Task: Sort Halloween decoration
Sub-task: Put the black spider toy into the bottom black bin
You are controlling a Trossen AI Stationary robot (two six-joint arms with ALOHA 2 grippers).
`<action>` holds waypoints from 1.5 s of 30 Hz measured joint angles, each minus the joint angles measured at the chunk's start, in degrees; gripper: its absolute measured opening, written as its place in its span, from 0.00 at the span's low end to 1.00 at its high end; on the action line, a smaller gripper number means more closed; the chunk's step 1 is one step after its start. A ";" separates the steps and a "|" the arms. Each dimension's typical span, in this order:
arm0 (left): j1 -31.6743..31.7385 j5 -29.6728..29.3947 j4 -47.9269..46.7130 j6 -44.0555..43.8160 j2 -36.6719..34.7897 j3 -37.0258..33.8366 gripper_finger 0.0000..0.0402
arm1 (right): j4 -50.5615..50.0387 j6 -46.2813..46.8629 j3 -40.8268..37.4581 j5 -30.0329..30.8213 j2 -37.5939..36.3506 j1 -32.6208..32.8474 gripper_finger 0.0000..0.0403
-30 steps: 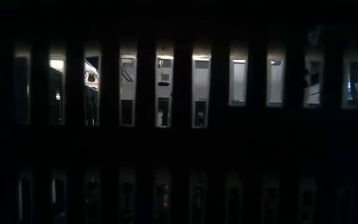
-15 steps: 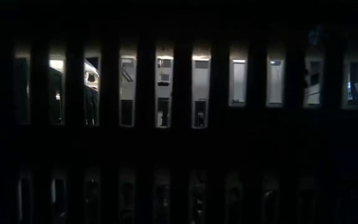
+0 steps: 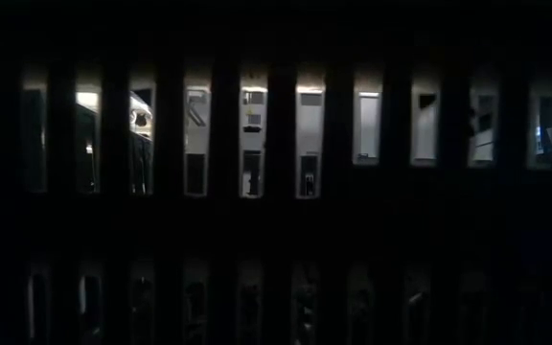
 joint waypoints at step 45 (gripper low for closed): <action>0.00 0.01 0.34 0.00 0.00 0.00 0.44 | 6.55 -1.03 -15.59 -6.80 9.50 -61.29 0.03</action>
